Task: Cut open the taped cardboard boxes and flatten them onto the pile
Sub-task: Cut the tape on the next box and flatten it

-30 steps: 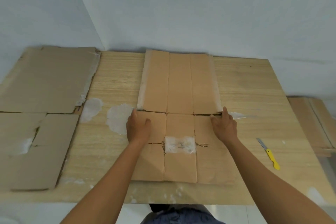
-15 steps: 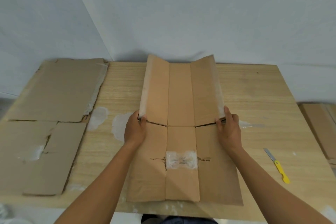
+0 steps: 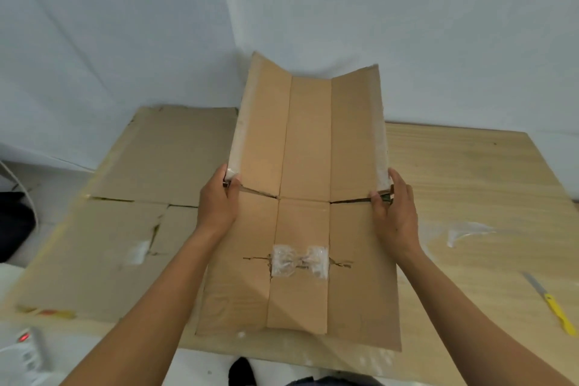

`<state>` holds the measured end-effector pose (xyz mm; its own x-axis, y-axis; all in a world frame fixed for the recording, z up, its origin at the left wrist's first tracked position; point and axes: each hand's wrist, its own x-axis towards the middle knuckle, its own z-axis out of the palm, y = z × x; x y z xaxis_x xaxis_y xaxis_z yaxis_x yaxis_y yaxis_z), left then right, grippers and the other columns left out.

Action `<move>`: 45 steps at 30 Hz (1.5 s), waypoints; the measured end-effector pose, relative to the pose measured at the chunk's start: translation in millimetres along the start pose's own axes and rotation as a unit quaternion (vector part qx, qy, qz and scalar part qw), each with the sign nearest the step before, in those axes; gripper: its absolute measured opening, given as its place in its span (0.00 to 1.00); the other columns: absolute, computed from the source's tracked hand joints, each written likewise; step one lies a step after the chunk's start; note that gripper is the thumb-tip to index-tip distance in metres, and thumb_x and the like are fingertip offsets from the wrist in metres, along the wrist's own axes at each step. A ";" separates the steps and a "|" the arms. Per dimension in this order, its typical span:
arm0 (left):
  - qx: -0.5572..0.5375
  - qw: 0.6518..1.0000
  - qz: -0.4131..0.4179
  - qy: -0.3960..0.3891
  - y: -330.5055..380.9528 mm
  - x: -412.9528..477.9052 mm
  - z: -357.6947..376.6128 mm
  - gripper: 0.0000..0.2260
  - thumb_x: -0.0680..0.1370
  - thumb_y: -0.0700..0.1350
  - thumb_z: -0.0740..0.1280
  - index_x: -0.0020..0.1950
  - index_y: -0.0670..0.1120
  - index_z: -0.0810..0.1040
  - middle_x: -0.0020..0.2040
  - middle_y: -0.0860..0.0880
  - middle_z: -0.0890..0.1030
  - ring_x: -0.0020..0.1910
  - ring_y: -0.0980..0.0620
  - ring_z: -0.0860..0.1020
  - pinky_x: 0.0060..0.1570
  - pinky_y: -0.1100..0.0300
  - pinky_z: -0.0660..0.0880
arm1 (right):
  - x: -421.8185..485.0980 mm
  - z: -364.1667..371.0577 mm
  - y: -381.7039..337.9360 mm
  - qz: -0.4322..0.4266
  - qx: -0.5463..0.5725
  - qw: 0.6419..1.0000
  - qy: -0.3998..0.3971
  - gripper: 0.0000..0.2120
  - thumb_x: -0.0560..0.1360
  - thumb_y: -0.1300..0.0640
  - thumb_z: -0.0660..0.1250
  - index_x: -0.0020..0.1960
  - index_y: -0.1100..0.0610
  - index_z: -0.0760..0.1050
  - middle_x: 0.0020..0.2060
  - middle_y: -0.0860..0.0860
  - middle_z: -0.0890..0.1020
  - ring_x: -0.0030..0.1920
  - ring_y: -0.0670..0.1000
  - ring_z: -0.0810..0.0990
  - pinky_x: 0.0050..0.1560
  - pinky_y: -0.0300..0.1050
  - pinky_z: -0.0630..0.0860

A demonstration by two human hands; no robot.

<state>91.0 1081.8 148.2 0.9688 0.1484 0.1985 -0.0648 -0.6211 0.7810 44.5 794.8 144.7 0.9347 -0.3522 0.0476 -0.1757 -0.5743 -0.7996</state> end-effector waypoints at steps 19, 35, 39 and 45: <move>0.057 0.996 -0.070 -0.025 -176.3 79.7 -203.7 0.17 0.81 0.42 0.62 0.70 0.44 0.70 0.59 0.48 0.78 0.54 0.53 0.74 0.51 0.62 0.66 | -47.3 225.2 -144.0 0.000 0.041 0.998 -0.056 0.25 0.80 0.53 0.60 0.75 0.54 0.57 0.68 0.52 0.67 0.61 0.48 0.69 0.57 0.39 0.63; 0.101 0.974 -0.199 -0.026 -248.4 105.7 -201.4 0.20 0.79 0.45 0.65 0.70 0.43 0.70 0.64 0.43 0.76 0.59 0.42 0.75 0.54 0.51 0.70 | -40.8 267.0 -121.9 -0.011 -0.175 0.951 -0.253 0.33 0.79 0.50 0.61 0.77 0.57 0.48 0.72 0.54 0.59 0.67 0.56 0.65 0.62 0.47 0.66; 0.186 0.968 -0.160 -0.049 -245.0 91.8 -191.2 0.19 0.77 0.45 0.65 0.68 0.43 0.72 0.64 0.44 0.75 0.61 0.41 0.73 0.58 0.47 0.71 | -41.1 269.7 -127.9 -0.098 -0.299 0.926 -0.208 0.32 0.79 0.49 0.60 0.77 0.56 0.50 0.75 0.54 0.54 0.72 0.57 0.57 0.68 0.50 0.61; 0.315 0.914 -0.015 -0.253 -247.8 55.4 -144.0 0.32 0.78 0.63 0.49 0.77 0.48 0.56 0.78 0.44 0.54 0.77 0.42 0.50 0.74 0.46 0.48 | -47.6 291.3 -134.9 -0.142 -0.348 0.866 -0.329 0.33 0.80 0.40 0.51 0.78 0.51 0.41 0.77 0.52 0.39 0.76 0.52 0.37 0.75 0.50 0.38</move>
<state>126.3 1354.7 51.0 0.9650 -0.1039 -0.2409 -0.0410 -0.9666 0.2528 113.8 1104.4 75.9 0.9039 0.2429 -0.3521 0.1611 -0.9558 -0.2457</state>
